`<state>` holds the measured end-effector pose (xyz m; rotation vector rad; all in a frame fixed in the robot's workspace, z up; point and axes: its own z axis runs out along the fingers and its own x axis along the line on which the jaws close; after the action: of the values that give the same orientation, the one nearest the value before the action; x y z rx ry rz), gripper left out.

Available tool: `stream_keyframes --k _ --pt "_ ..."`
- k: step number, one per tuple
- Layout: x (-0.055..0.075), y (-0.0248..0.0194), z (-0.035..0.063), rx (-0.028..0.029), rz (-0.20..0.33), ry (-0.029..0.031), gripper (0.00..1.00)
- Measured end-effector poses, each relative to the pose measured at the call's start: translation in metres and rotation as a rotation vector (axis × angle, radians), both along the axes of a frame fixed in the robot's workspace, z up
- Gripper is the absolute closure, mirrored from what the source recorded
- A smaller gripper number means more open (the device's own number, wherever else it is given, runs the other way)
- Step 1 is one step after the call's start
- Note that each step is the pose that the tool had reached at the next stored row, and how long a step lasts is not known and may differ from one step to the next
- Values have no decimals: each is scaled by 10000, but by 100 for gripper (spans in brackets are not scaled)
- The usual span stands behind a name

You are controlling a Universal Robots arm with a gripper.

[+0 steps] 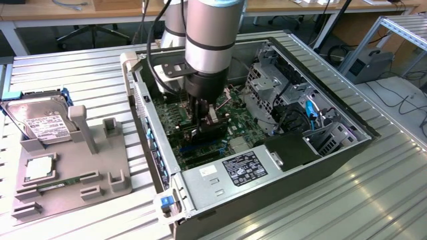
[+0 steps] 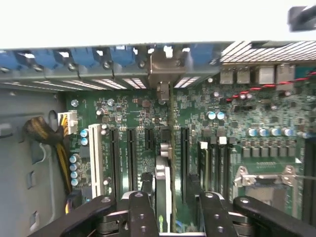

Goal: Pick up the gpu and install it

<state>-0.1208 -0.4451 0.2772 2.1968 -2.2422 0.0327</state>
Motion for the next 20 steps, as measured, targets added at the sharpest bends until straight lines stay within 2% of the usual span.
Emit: stream_keyframes --k 2,5,6,7,10,14,16,20 --pt "0 15 73 -1 1 0 60" --pt "3 50 102 -2 1 1 60" --pt "15 54 102 -3 3 6 61" --pt "34 55 102 -1 2 19 68" --pt "201 55 102 -2 23 195 86" --pt "378 55 101 -2 49 385 89" --pt "416 55 100 -1 59 416 89" --pt "423 56 101 -3 60 419 89"
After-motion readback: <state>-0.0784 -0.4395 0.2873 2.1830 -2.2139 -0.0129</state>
